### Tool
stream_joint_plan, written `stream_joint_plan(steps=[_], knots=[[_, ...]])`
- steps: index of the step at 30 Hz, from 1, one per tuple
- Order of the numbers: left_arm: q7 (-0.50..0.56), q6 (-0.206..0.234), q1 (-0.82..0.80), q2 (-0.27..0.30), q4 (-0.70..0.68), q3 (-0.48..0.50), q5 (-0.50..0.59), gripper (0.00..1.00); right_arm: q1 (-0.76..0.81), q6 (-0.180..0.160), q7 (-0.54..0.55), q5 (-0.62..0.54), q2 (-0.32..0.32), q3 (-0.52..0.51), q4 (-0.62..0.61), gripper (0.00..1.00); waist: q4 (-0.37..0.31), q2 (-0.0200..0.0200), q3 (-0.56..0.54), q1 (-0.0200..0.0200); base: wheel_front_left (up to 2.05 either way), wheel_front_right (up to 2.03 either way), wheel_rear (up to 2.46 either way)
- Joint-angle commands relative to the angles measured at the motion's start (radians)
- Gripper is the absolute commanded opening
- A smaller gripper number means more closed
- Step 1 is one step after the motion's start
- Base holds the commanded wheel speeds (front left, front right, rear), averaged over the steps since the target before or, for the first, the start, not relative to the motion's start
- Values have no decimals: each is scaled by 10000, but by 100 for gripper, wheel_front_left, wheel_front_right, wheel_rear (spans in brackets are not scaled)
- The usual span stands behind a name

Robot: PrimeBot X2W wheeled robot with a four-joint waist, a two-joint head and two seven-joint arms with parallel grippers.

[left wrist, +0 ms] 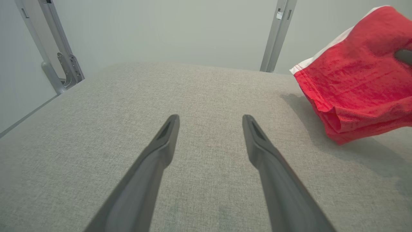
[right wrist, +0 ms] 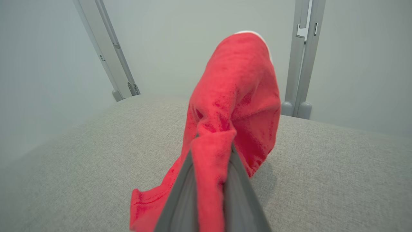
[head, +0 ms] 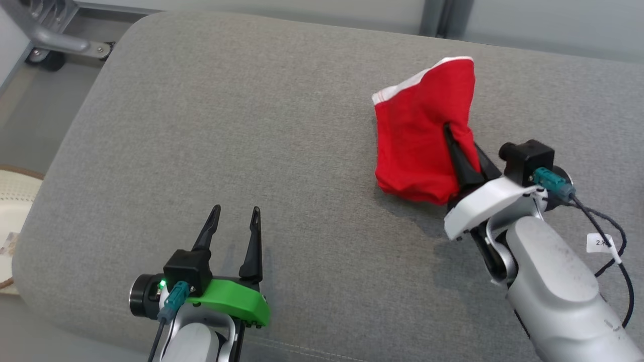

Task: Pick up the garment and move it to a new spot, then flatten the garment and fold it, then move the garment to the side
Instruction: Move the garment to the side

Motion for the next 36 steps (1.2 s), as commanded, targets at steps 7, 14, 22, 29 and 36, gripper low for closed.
stream_joint_plan(steps=[7, 14, 22, 29, 36], knots=[[11, -180, 134, 29, -49, 23, 140, 100, 1687, -5, -30, -358, 423, -260, -878, 0, -1859, 0, -773, 0, 0, 0, 0], [11, -253, -51, 30, -53, 99, 300, 100, 2494, -5, -31, -162, 658, -911, -885, 0, -3504, 0, -799, 0, 0, 0, 0], [11, -410, -303, 32, 44, 129, 615, 100, 2902, -5, -30, 48, 934, -1350, -621, 0, -5052, 0, -674, 0, 0, 0, 0], [9, -522, -414, 34, 113, 423, 867, 100, 3050, -5, -31, 151, 1139, -1152, -422, 0, -6284, 0, -520, 0, 0, 0, 0], [9, -610, -721, 37, 75, 357, 1023, 100, 2917, -5, -31, 202, 1189, -1075, -265, 0, -6761, 0, -159, 0, 0, 0, 0]])
